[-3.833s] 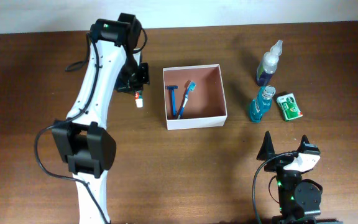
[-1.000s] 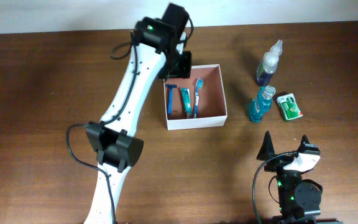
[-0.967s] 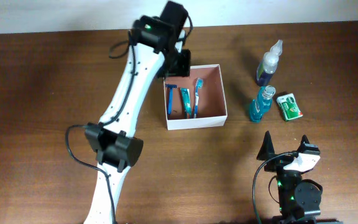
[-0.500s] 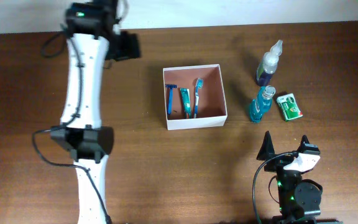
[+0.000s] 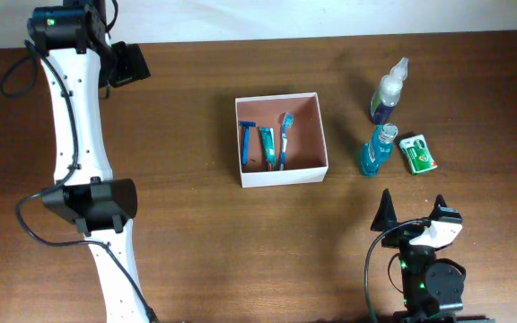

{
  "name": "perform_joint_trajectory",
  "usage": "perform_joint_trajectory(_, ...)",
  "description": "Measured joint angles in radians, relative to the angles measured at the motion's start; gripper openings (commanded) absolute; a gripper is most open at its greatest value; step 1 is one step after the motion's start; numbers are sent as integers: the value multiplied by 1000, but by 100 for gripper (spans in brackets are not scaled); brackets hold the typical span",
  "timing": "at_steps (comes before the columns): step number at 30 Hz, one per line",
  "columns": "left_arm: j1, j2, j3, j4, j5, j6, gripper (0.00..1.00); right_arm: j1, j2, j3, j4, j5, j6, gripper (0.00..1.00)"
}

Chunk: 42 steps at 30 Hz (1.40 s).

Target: Pack container

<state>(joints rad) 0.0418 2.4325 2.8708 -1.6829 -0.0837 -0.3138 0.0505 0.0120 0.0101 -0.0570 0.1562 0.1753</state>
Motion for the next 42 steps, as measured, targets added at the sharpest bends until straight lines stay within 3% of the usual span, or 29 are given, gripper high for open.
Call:
perform_joint_trajectory(13, -1, 0, 0, 0, 0, 0, 99, 0, 0, 0, 8, 0, 0, 98)
perform_joint_trajectory(21, -1, 0, 0, 0, 0, 0, 99, 0, 0, 0, 300, 0, -22, 98)
perform_joint_trajectory(25, -1, 0, 0, 0, 0, 0, 99, 0, 0, 26, 311, 0, -95, 98)
perform_joint_trajectory(32, -1, 0, 0, 0, 0, 0, 99, 0, 110, 298, 134, 3, -295, 98)
perform_joint_trajectory(36, -1, 0, 0, 0, -1, 0, 99, 0, 330, 536, -24, 4, -390, 98)
perform_joint_trajectory(42, -1, 0, 0, 1, -3, 0, 99, 0, 757, 999, -429, 16, -463, 98)
